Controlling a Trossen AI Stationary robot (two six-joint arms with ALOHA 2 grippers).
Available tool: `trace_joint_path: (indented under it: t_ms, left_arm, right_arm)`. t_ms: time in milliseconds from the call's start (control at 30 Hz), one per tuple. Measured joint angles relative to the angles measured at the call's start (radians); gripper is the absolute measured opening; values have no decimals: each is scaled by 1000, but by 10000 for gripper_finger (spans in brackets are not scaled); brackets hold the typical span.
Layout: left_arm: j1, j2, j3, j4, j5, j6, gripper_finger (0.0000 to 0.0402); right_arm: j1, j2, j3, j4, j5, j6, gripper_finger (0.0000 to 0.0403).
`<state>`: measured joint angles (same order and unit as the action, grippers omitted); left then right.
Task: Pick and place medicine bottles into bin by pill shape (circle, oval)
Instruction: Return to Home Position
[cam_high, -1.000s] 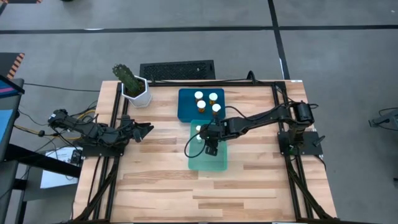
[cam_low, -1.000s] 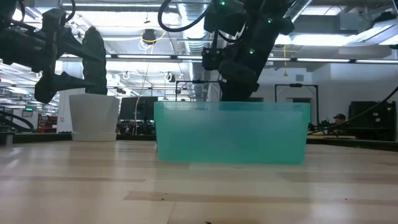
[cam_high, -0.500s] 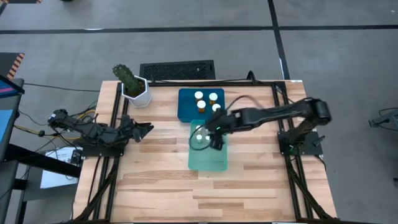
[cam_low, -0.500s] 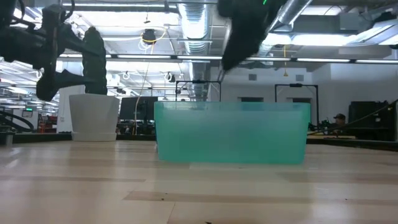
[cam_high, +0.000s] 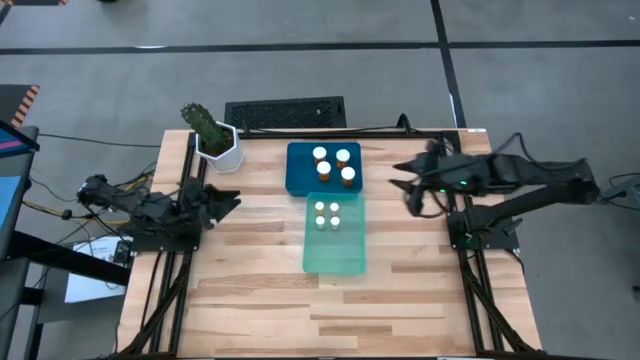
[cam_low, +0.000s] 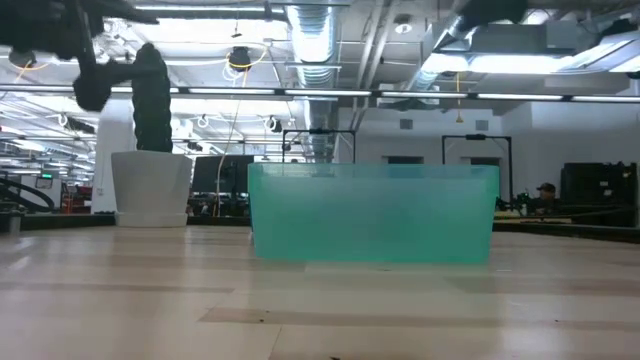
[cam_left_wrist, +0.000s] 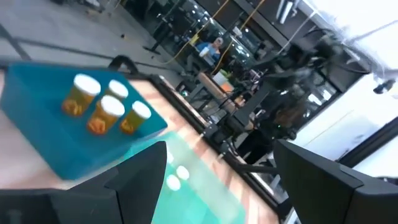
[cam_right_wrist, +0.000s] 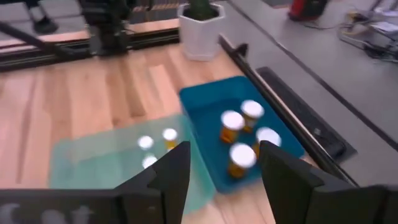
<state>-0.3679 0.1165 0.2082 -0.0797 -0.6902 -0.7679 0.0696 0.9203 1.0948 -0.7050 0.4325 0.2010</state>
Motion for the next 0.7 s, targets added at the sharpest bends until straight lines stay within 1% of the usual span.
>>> trace_joint_path:
  t_ms: [67,133,267,367,533,600,700]
  left_arm:
    - [0,-1,46,-44,1,43,289]
    - [0,-1,83,-80,1,71,289]
    - [0,-1,134,-158,24,95,289]
    - [0,-7,142,-187,28,95,289]
    - [0,-70,143,-220,29,87,285]
    - [0,-111,143,-221,15,94,279]
    - [0,-114,150,-236,-3,116,271]
  right_arm:
    - [11,-92,-81,-1,31,32,199]
    - [17,-168,-158,10,40,67,200]
    - [37,-276,-311,52,41,114,197]
    - [49,-347,-421,100,52,136,190]
    - [56,-476,-598,226,67,166,181]
    - [56,-524,-662,279,67,182,179]
    - [55,-594,-747,307,67,215,178]
